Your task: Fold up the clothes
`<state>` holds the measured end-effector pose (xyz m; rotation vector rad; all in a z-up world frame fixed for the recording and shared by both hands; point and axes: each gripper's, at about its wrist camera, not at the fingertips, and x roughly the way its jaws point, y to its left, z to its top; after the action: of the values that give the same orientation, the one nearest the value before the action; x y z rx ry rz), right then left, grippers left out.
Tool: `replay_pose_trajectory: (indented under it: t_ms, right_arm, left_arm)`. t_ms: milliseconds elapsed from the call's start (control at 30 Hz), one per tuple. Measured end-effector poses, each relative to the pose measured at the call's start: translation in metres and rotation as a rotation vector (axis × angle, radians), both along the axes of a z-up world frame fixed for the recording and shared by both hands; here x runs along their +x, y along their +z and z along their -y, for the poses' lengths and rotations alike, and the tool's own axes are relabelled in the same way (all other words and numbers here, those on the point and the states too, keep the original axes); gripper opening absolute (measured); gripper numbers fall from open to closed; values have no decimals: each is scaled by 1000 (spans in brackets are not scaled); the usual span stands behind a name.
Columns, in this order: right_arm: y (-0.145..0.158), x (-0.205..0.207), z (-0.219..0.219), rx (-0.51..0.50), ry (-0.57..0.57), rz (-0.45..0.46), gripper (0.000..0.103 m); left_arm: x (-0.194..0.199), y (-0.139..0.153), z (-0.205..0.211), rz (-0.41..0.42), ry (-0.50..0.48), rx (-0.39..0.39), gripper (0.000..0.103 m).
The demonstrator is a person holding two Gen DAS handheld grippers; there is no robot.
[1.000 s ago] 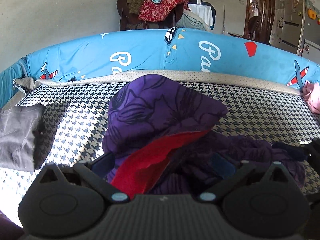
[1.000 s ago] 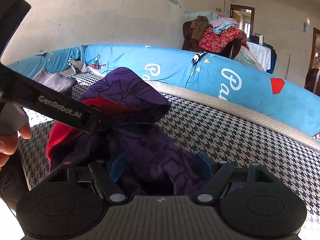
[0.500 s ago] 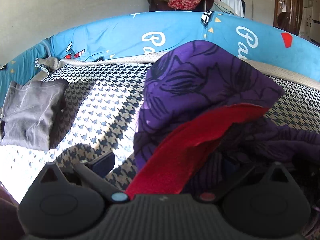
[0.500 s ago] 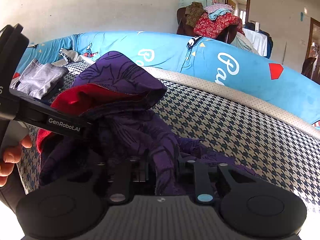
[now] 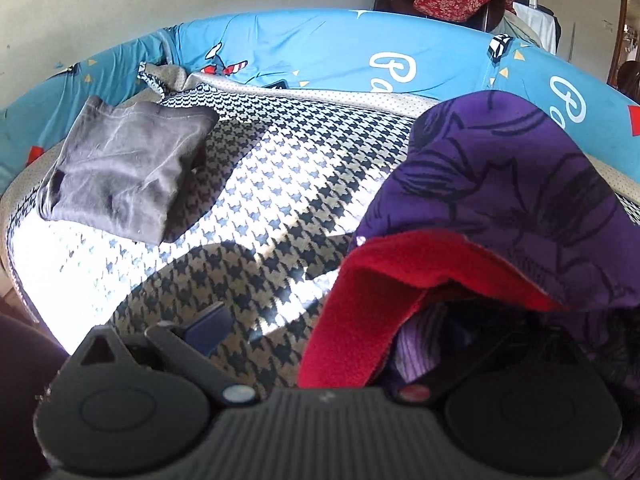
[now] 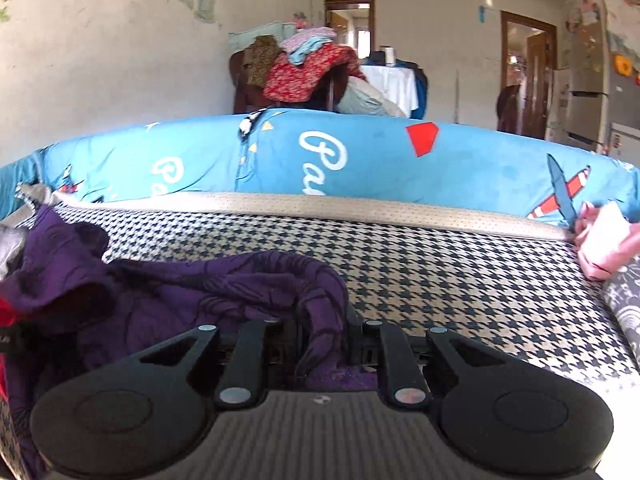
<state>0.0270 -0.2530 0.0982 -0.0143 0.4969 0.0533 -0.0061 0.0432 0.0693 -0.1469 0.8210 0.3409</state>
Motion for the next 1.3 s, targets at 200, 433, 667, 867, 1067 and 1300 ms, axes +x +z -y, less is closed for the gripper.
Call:
replay_pose_trajectory:
  t_ms: [200, 433, 667, 867, 1067, 1300]
  right_arm:
    - [6, 0, 22, 38, -142, 14, 14]
    - [16, -4, 44, 7, -302, 67, 10]
    - [19, -7, 62, 84, -317, 40, 10]
    - [23, -12, 61, 97, -304, 66, 11]
    - [27, -16, 54, 125, -240, 87, 16]
    - [31, -20, 39, 97, -156, 119, 18]
  left_arm:
    - [-10, -3, -3, -20, 12, -6, 103]
    - [-23, 1, -7, -35, 15, -18, 103]
    - [-37, 11, 0, -25, 0, -21, 103]
    - [-50, 25, 7, -1, -24, -7, 103]
    - [-61, 35, 10, 12, -40, -18, 103]
    - [-66, 60, 32, 65, -125, -14, 103]
